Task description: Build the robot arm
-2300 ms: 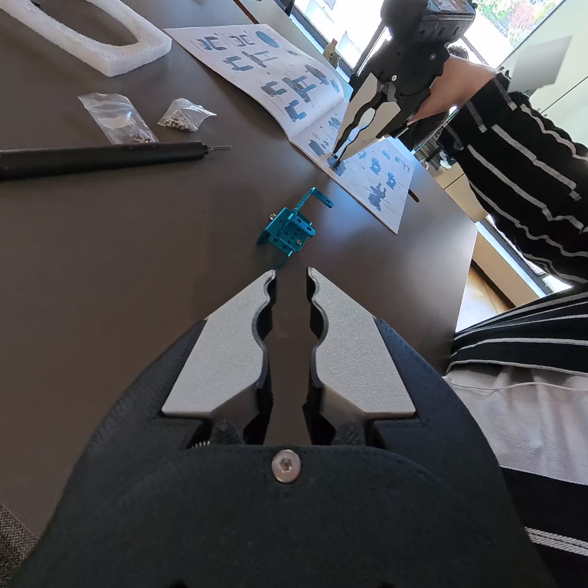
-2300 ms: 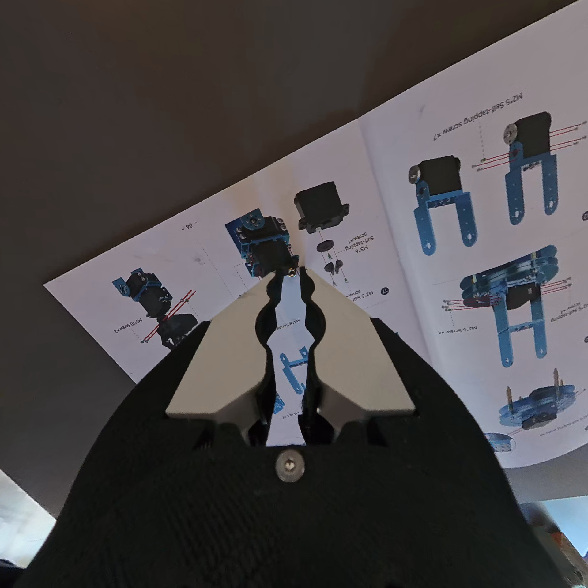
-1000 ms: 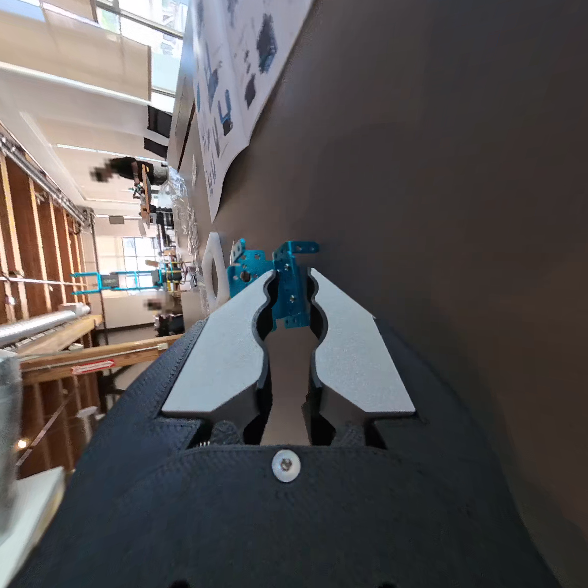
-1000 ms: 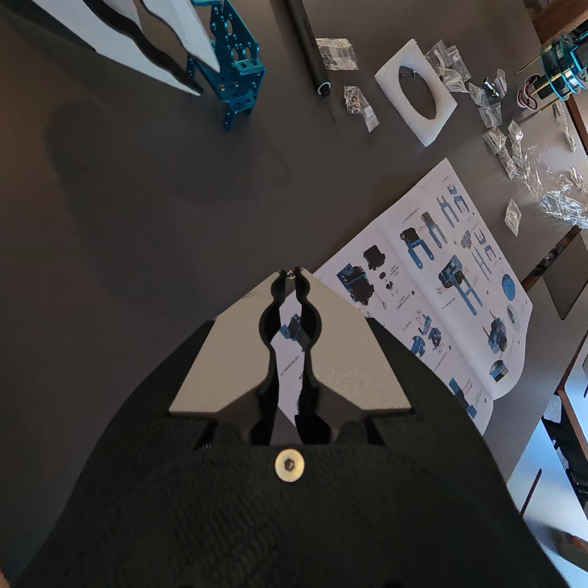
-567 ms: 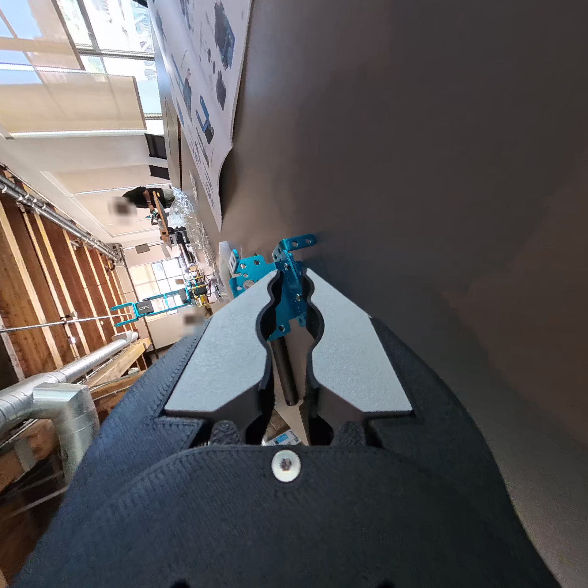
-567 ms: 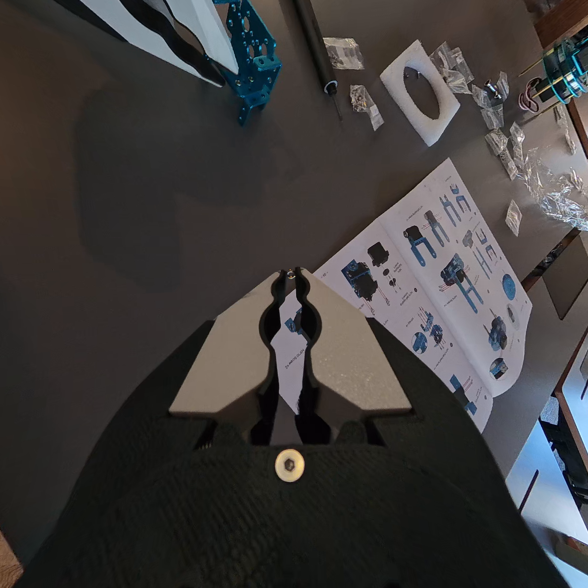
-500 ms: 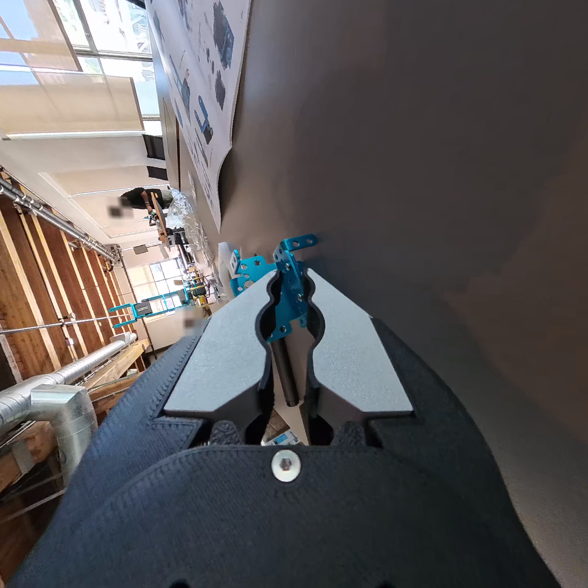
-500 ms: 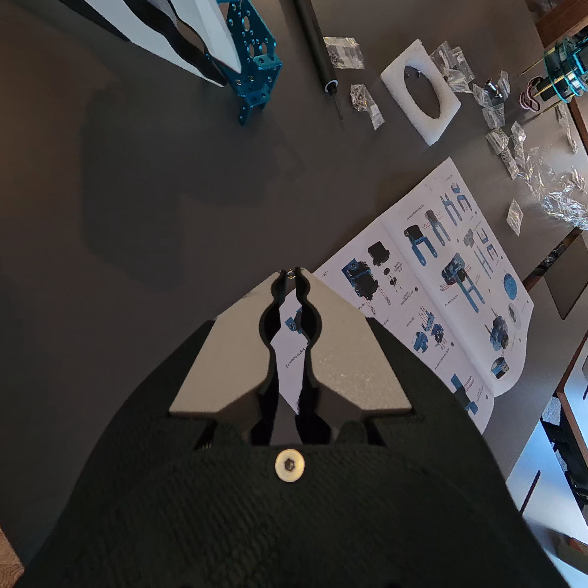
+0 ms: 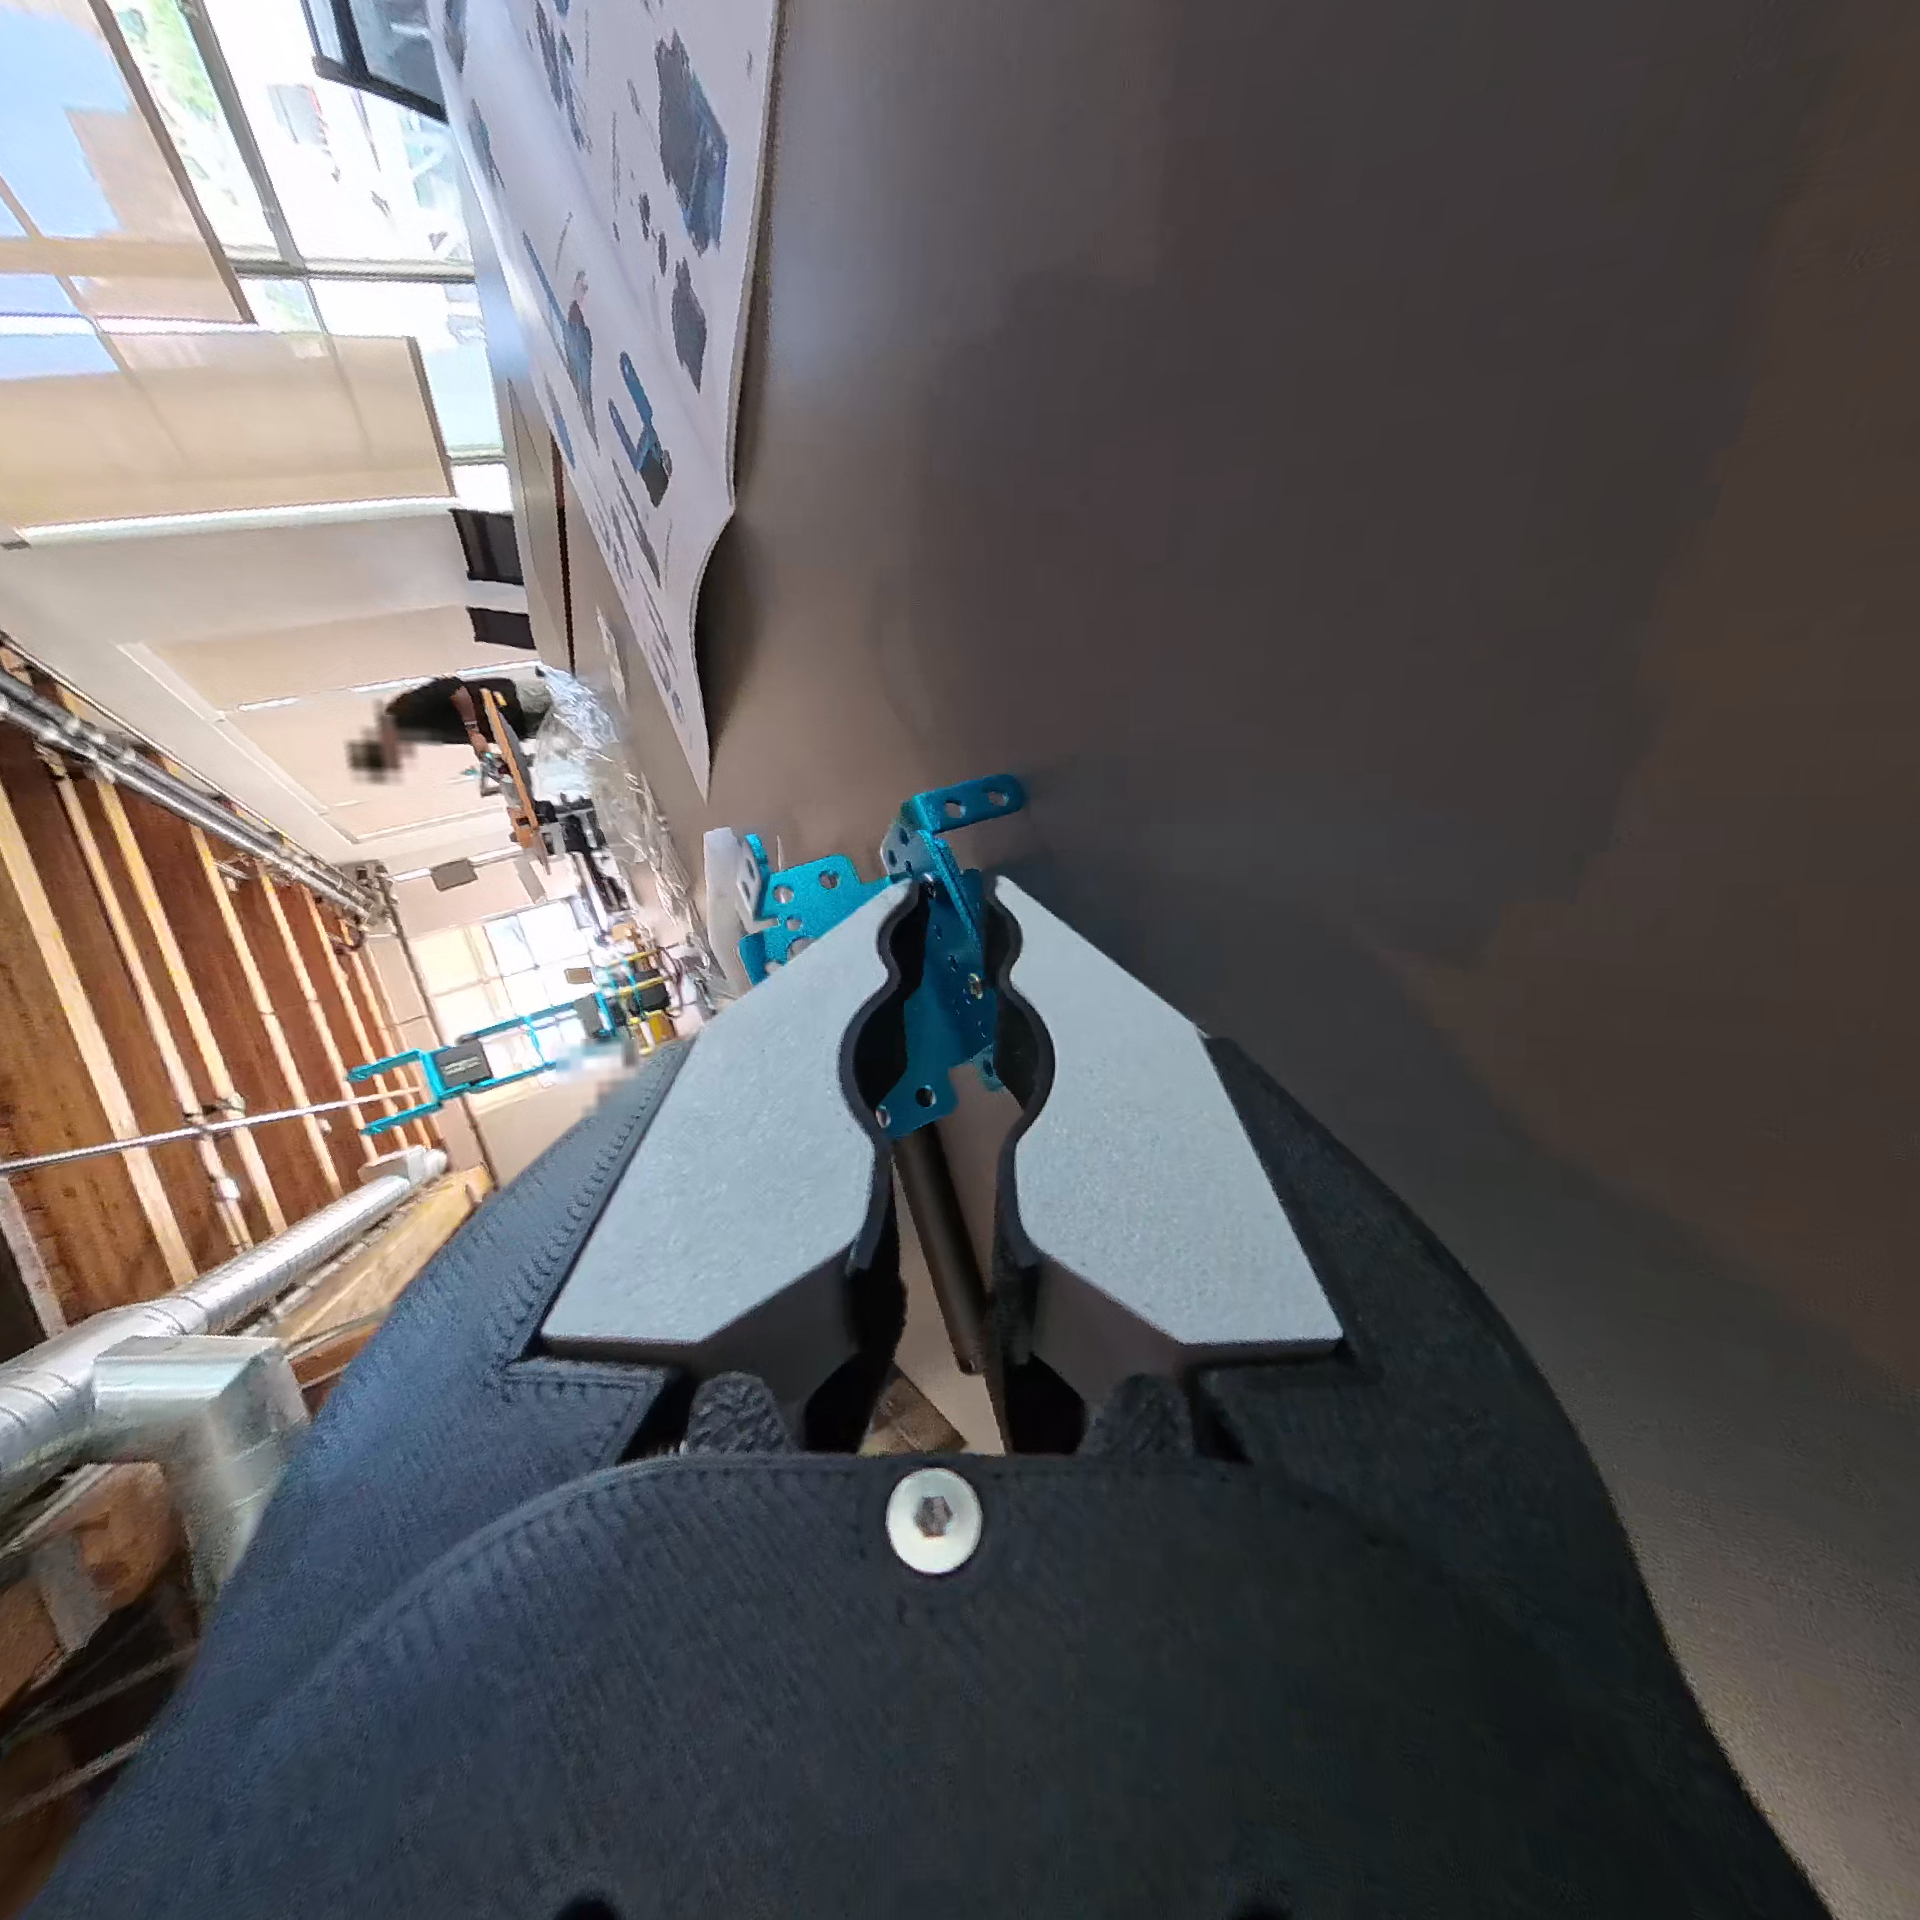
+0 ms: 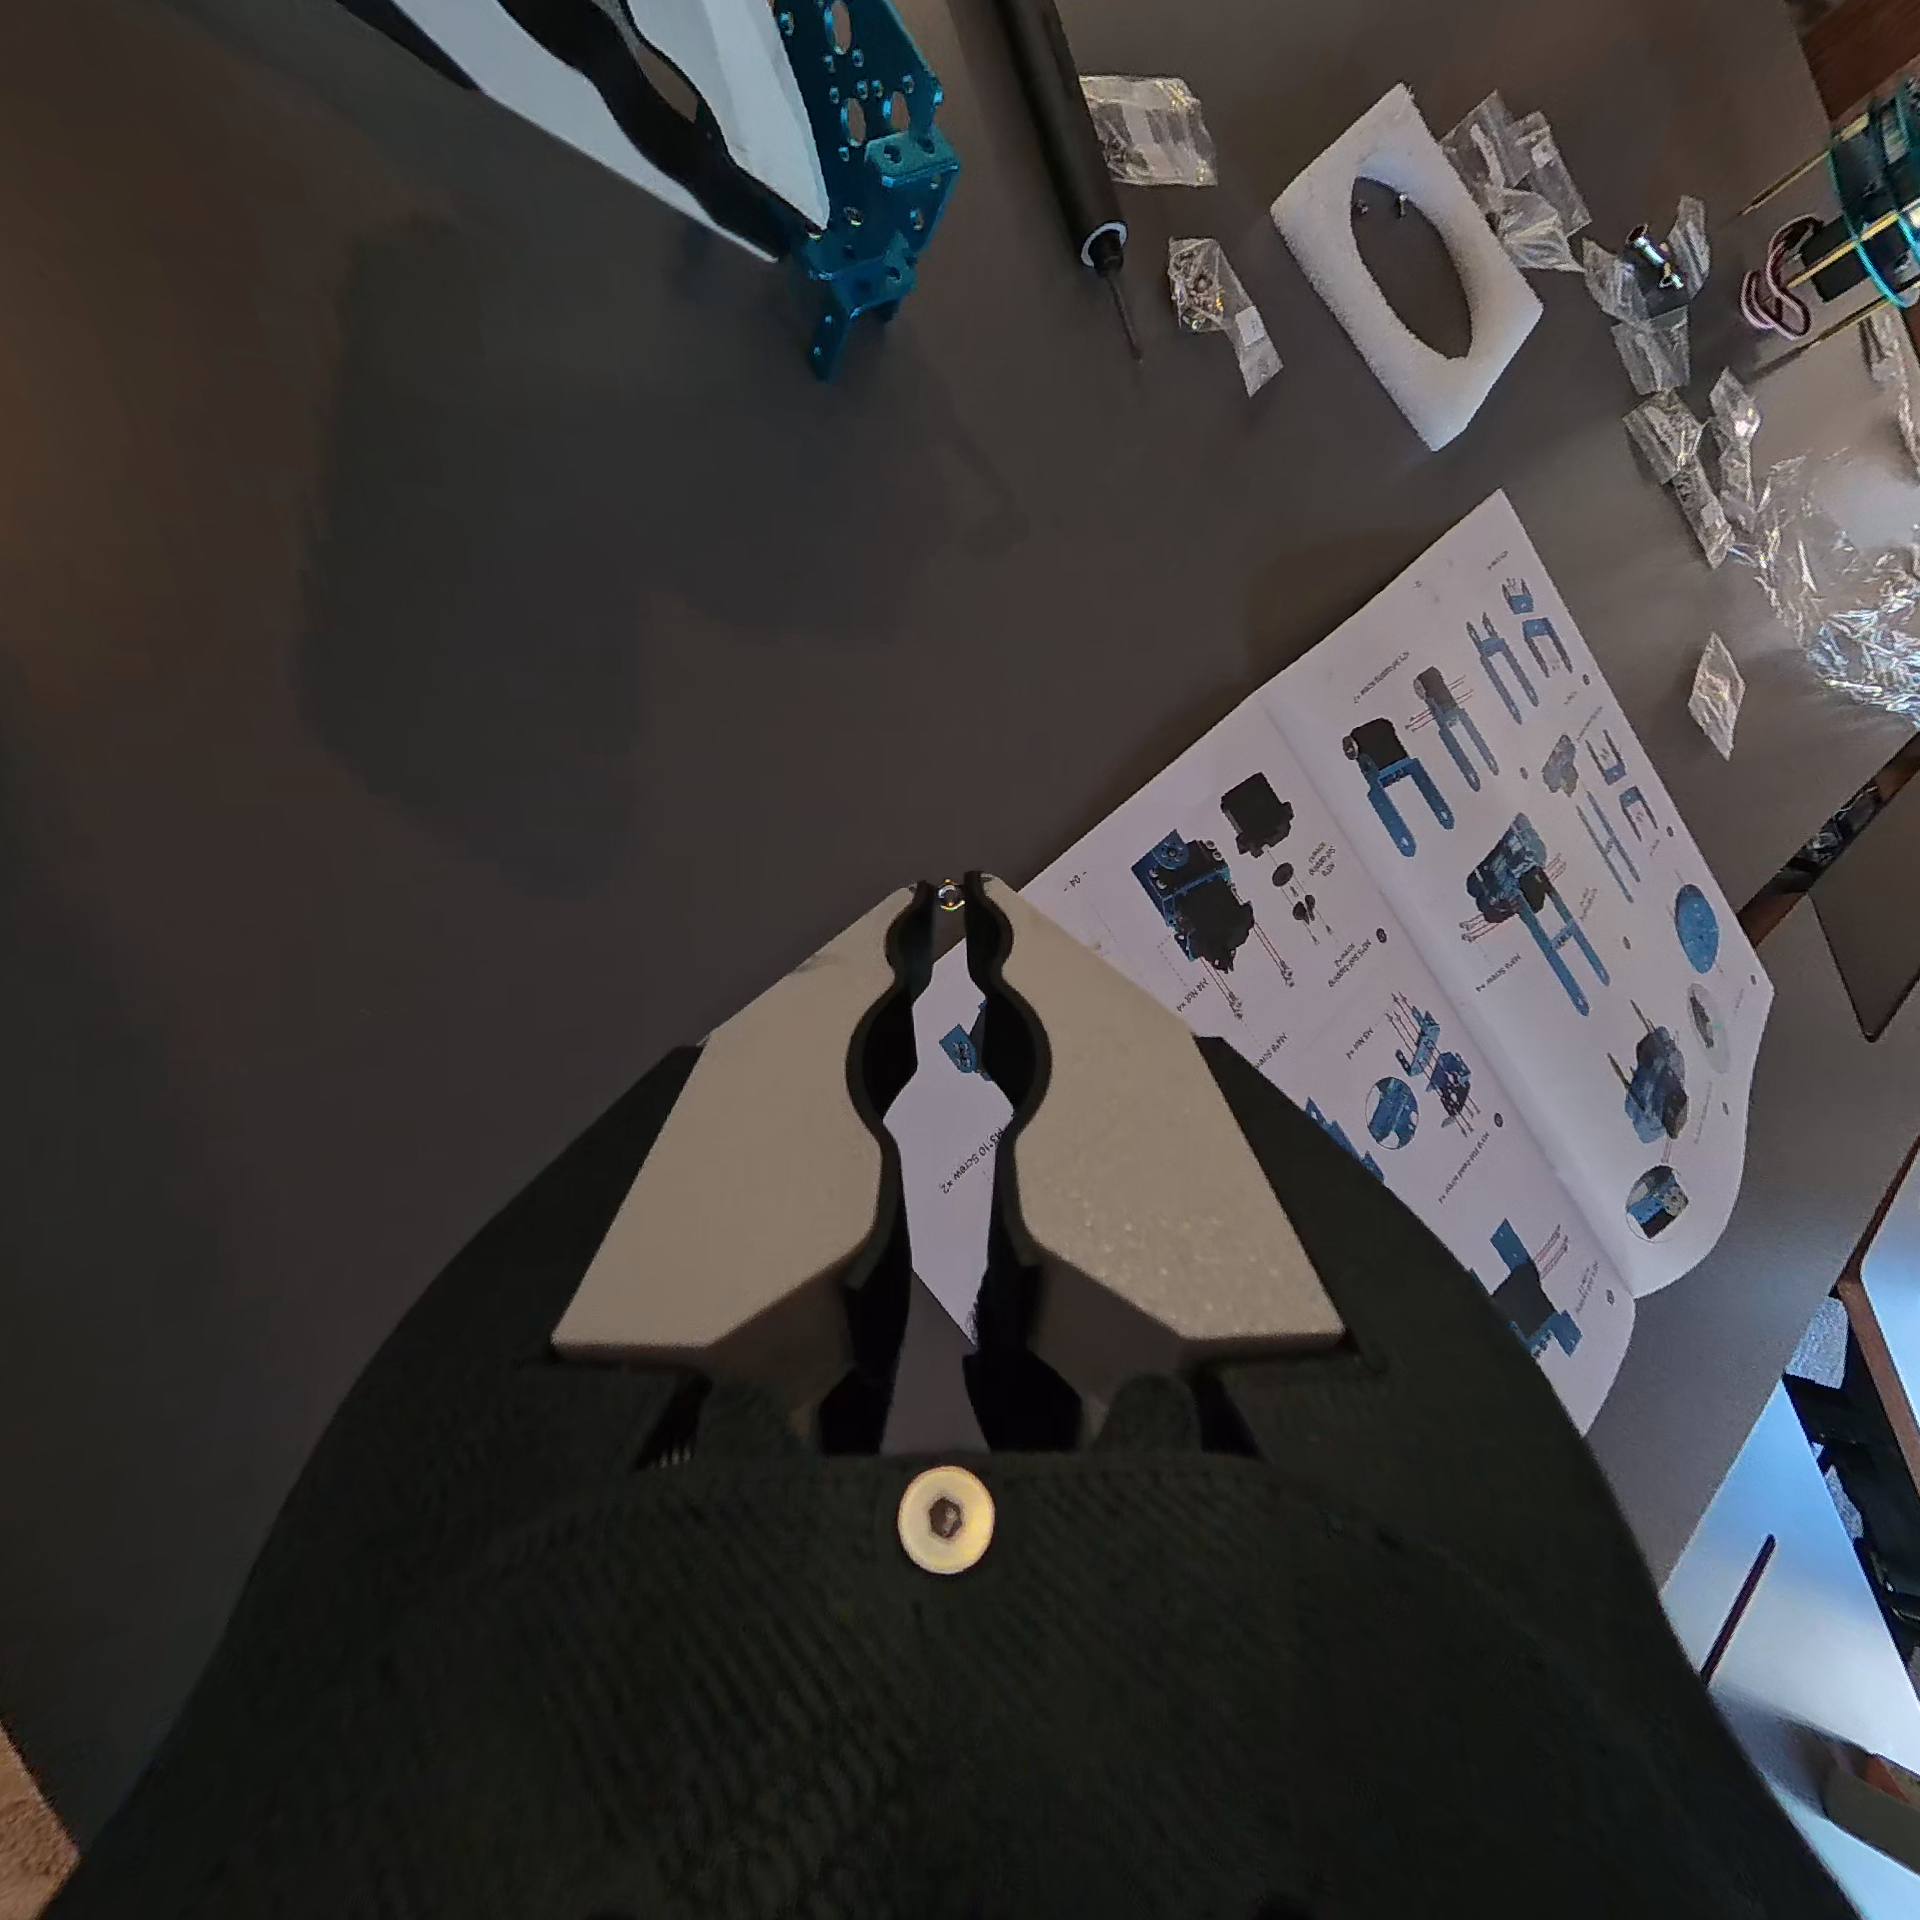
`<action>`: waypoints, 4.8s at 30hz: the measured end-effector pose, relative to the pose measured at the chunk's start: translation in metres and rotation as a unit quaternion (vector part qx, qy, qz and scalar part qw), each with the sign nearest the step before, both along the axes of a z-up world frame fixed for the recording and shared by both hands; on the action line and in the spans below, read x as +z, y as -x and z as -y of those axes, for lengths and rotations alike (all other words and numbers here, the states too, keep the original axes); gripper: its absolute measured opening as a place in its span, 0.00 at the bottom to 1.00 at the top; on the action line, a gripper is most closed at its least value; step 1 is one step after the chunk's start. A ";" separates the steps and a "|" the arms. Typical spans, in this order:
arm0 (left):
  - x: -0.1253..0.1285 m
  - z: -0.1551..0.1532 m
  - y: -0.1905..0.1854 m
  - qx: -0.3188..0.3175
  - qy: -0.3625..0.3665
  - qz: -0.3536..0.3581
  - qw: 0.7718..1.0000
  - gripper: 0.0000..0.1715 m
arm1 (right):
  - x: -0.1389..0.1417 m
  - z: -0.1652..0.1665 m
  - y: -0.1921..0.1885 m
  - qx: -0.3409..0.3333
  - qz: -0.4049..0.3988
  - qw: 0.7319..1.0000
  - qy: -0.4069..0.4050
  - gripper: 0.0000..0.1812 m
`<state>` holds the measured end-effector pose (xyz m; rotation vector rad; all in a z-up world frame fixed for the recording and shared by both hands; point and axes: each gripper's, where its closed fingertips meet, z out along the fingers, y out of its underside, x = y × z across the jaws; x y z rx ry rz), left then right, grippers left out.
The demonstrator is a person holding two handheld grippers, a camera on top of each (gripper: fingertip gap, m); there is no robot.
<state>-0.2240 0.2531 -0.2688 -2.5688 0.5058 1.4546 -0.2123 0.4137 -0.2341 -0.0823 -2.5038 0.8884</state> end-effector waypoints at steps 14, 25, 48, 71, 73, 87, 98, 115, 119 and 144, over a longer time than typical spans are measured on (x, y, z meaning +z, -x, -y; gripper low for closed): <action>0.016 -0.002 0.006 0.087 -0.185 0.160 0.966 0.02 | 0.007 0.019 -0.007 0.013 0.021 0.999 0.043 0.03; 0.018 -0.006 0.008 0.124 -0.328 0.335 0.875 0.01 | -0.005 0.074 -0.021 0.052 0.077 0.990 0.102 0.03; 0.013 -0.018 -0.007 0.143 -0.318 0.390 0.852 0.01 | -0.019 0.094 -0.026 0.074 0.110 0.982 0.131 0.03; 0.018 -0.033 -0.029 0.101 -0.239 0.194 0.946 0.01 | -0.013 0.119 -0.029 0.061 0.171 0.961 0.210 0.03; 0.018 -0.033 -0.029 0.100 -0.235 0.187 0.949 0.01 | -0.018 0.119 -0.027 0.054 0.180 0.960 0.205 0.03; 0.012 -0.030 -0.034 0.104 -0.231 0.218 0.942 0.05 | -0.021 0.118 -0.023 0.053 0.176 0.961 0.208 0.03; 0.013 -0.026 -0.029 0.128 -0.250 0.207 0.937 0.02 | -0.008 0.126 -0.030 0.103 0.042 0.974 0.196 0.03; 0.011 -0.017 -0.034 0.141 -0.263 0.212 0.931 0.04 | -0.023 0.131 -0.021 0.090 0.002 0.983 0.158 0.03; 0.011 -0.012 -0.030 0.156 -0.249 0.193 0.936 0.02 | -0.021 0.134 -0.022 0.090 0.003 0.982 0.165 0.03; 0.116 -0.008 -0.002 0.254 -0.430 0.306 0.810 0.01 | 0.097 0.152 0.001 0.056 -0.294 0.934 0.193 0.02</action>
